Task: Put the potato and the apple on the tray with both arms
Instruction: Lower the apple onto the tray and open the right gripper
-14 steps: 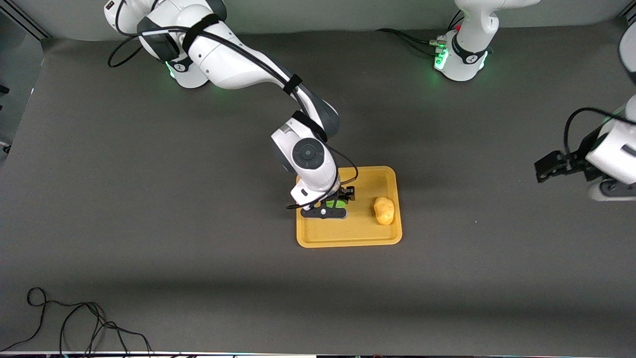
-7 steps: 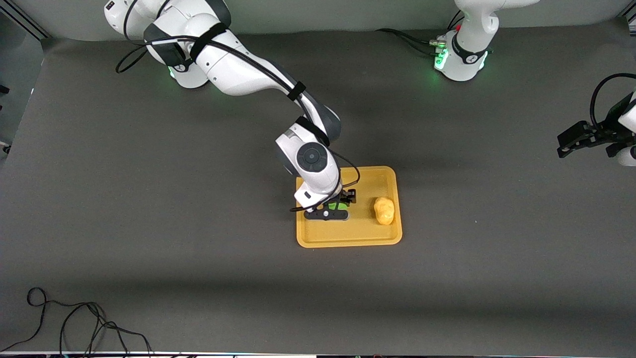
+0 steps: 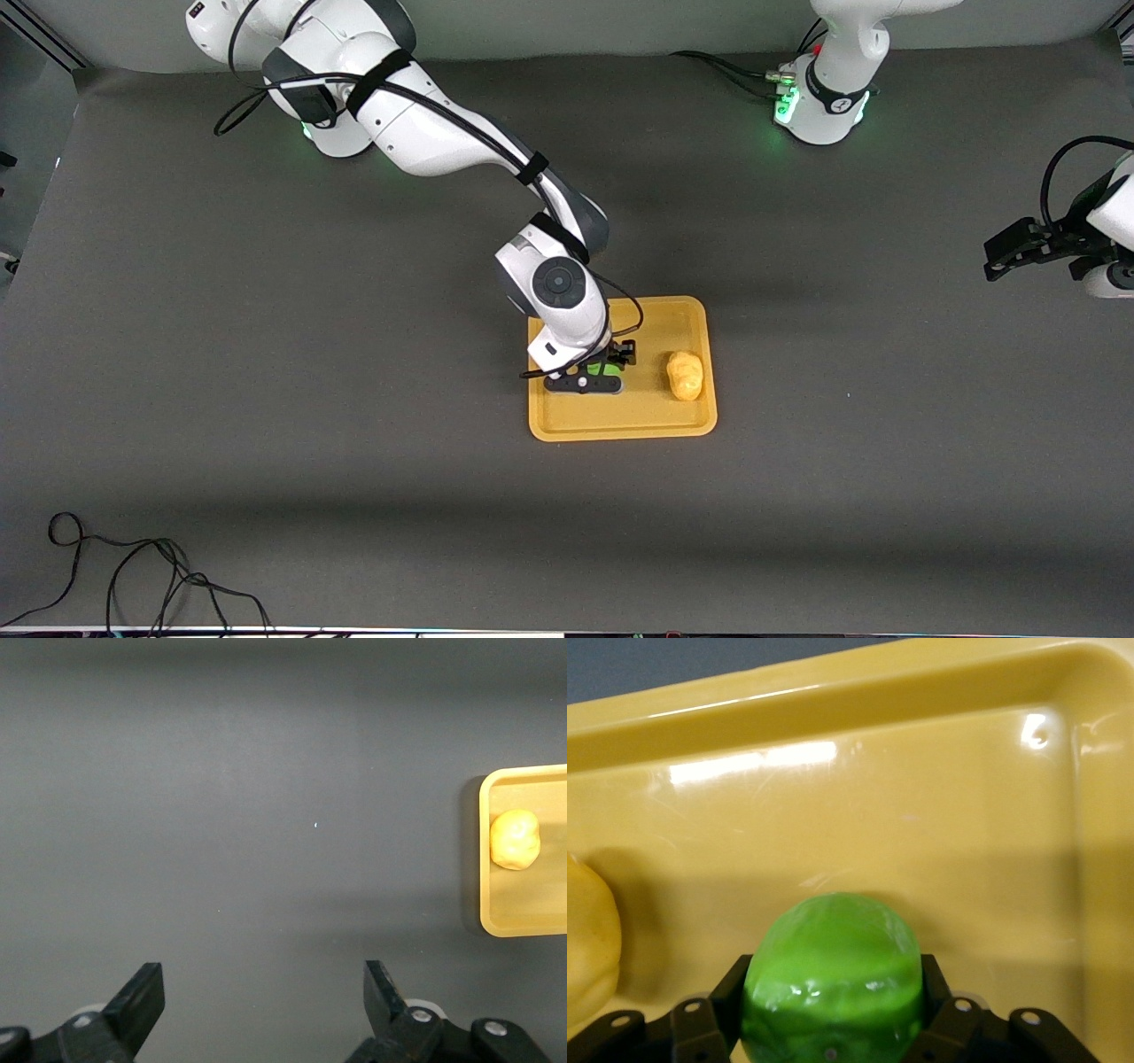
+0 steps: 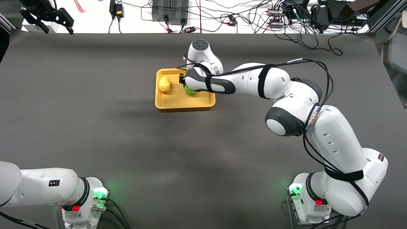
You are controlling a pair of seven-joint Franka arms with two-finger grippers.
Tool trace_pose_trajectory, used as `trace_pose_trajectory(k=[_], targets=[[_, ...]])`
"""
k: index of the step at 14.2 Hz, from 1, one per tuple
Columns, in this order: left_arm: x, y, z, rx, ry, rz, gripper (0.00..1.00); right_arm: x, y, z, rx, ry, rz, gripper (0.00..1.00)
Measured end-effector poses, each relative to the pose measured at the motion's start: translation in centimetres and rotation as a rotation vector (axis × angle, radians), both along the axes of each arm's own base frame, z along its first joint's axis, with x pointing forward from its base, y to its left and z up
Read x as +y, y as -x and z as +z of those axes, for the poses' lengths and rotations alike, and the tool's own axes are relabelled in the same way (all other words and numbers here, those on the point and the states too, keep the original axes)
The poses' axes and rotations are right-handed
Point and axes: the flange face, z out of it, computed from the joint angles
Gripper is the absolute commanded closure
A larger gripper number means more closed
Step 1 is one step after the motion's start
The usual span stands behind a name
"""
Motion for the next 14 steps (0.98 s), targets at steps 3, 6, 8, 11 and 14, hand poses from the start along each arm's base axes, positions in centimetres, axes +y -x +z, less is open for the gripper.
trace_pose_trajectory(k=[3, 6, 8, 11, 14], targets=[[-0.2, 0.0, 0.0, 0.0, 0.0, -0.004, 0.0, 0.0, 0.0, 0.1, -0.002, -0.001, -0.001, 0.0], [-0.2, 0.0, 0.0, 0.0, 0.0, -0.005, 0.0, 0.0, -0.2, 0.2, -0.006, -0.002, -0.002, 0.0], [-0.3, 0.0, 0.0, 0.0, 0.0, -0.005, 0.0, -0.1, -0.7, 1.0, -0.02, -0.01, -0.006, 0.0], [-0.3, 0.0, 0.0, 0.001, 0.0, -0.006, 0.0, -1.3, -2.3, 4.3, -0.035, -0.003, -0.001, 0.0], [-0.3, 0.0, 0.0, 0.002, 0.0, -0.007, 0.0, -6.0, -5.0, 10.5, -0.007, 0.029, 0.004, 0.0]])
